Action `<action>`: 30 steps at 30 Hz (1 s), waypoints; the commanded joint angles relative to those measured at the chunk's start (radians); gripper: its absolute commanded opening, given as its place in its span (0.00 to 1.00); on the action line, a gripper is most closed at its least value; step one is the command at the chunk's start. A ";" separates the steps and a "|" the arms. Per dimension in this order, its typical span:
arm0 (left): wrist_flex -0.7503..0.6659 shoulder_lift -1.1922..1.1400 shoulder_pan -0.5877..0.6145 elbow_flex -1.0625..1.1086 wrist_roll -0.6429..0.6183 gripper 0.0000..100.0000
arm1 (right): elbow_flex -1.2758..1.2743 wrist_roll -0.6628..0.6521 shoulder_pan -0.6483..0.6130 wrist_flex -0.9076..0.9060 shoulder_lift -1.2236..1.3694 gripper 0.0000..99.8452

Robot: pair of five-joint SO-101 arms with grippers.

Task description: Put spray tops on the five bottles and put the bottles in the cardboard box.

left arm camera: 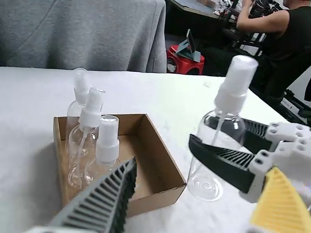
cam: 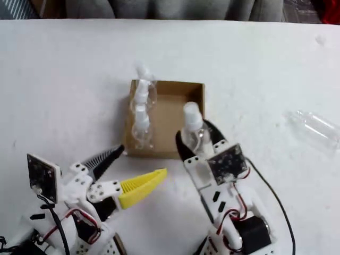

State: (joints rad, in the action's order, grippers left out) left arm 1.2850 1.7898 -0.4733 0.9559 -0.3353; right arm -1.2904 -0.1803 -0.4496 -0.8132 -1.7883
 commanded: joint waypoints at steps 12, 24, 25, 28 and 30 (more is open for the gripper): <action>-0.190 -0.002 -0.150 -0.032 0.025 0.02 | 0.457 0.014 0.053 0.265 0.352 0.02; -0.879 -0.001 -0.490 0.397 0.115 0.02 | 1.034 0.081 -0.124 0.091 0.918 0.02; -0.893 -0.001 -0.499 0.419 0.110 0.02 | 1.068 0.121 -0.134 0.062 0.947 0.02; -0.905 -0.001 -0.503 0.439 0.117 0.02 | 1.117 0.209 -0.179 -0.019 0.992 0.02; -0.905 -0.001 -0.503 0.437 0.118 0.02 | 1.117 0.227 -0.206 -0.059 0.993 0.02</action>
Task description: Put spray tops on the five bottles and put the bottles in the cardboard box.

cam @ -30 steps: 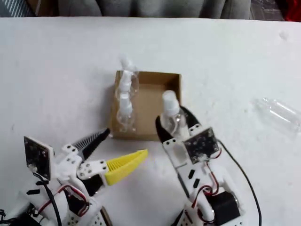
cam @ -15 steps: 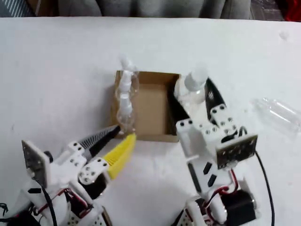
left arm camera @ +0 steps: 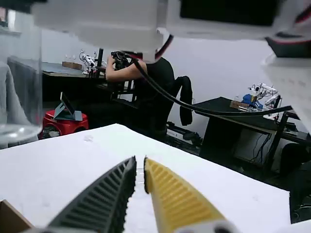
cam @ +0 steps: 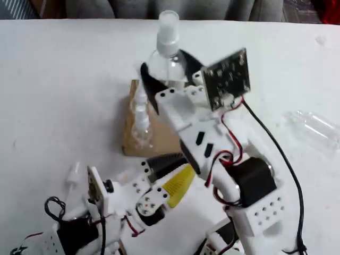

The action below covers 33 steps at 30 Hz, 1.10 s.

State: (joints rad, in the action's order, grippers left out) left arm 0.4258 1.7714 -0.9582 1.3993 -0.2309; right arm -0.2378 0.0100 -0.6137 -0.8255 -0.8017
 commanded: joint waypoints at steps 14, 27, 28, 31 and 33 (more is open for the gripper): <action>-0.089 0.018 0.076 -0.002 0.011 0.02 | 0.063 0.041 -0.058 -0.418 -0.157 0.02; -0.081 0.016 0.076 0.011 0.006 0.02 | 0.095 0.043 -0.084 -0.545 -0.274 0.02; -0.084 0.016 0.076 0.021 0.006 0.02 | 0.095 0.043 -0.091 -0.547 -0.285 0.02; -0.087 0.016 0.074 0.057 0.009 0.02 | 0.091 0.043 -0.102 -0.550 -0.309 0.02; -0.081 0.016 0.074 0.068 0.011 0.02 | 0.091 0.043 -0.102 -0.555 -0.312 0.02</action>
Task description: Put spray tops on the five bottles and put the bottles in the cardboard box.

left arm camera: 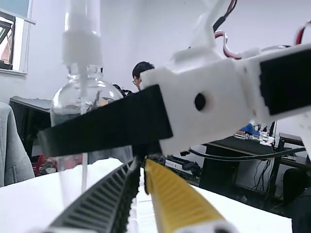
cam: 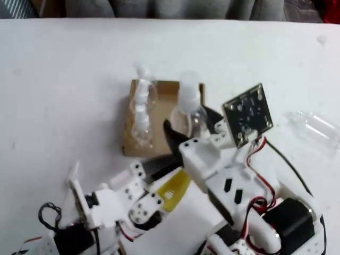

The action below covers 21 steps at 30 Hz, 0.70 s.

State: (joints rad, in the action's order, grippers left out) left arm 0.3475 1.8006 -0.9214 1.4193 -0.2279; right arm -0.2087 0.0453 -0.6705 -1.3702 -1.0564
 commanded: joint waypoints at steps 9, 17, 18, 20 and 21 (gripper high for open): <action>0.112 -0.013 0.031 0.044 0.006 0.02 | 0.041 0.006 -0.041 0.033 -0.056 0.02; 0.115 -0.013 -0.047 0.038 0.008 0.02 | -0.127 0.084 -0.044 0.242 -0.067 0.02; 0.117 -0.013 -0.044 0.040 0.008 0.02 | -0.127 0.101 -0.045 0.242 -0.067 0.02; 0.114 -0.013 -0.022 0.040 0.008 0.02 | -0.121 0.101 -0.045 0.217 -0.068 0.02; 0.112 -0.013 -0.013 0.040 0.006 0.02 | -0.110 0.104 -0.045 0.196 -0.067 0.02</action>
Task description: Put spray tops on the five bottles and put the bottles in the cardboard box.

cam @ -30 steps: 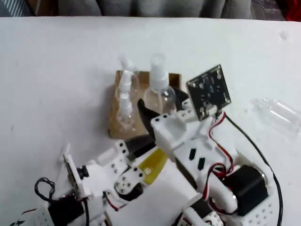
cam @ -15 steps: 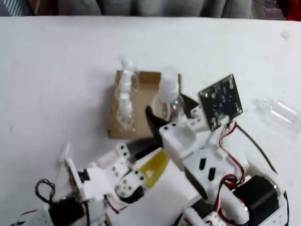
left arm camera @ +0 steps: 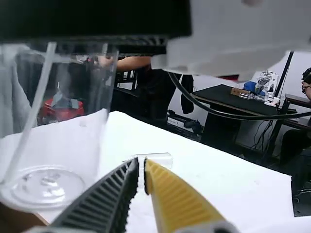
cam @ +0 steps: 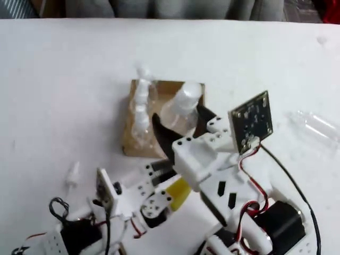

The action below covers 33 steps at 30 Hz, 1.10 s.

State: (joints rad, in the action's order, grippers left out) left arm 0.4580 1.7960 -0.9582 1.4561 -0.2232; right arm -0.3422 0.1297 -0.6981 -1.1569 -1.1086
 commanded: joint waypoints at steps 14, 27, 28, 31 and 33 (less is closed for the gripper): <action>0.000 -0.008 0.056 0.049 0.005 0.02 | 0.120 0.021 -0.015 -0.282 -0.021 0.02; 0.201 -0.008 0.199 0.043 0.006 0.02 | 0.064 0.014 0.203 -0.153 -0.050 0.02; 0.244 -0.007 0.245 0.043 0.014 0.02 | 0.043 0.014 0.225 -0.134 -0.050 0.02; 0.339 -0.007 0.400 0.043 0.118 0.02 | -0.043 0.014 0.275 -0.054 -0.050 0.02; 0.388 -0.007 0.503 0.043 0.195 0.02 | -0.107 0.014 0.297 0.008 -0.050 0.02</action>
State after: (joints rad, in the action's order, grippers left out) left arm 0.7864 1.7760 -0.6022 1.5129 -0.1189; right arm -0.4005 0.1404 -0.4373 -1.2336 -1.1638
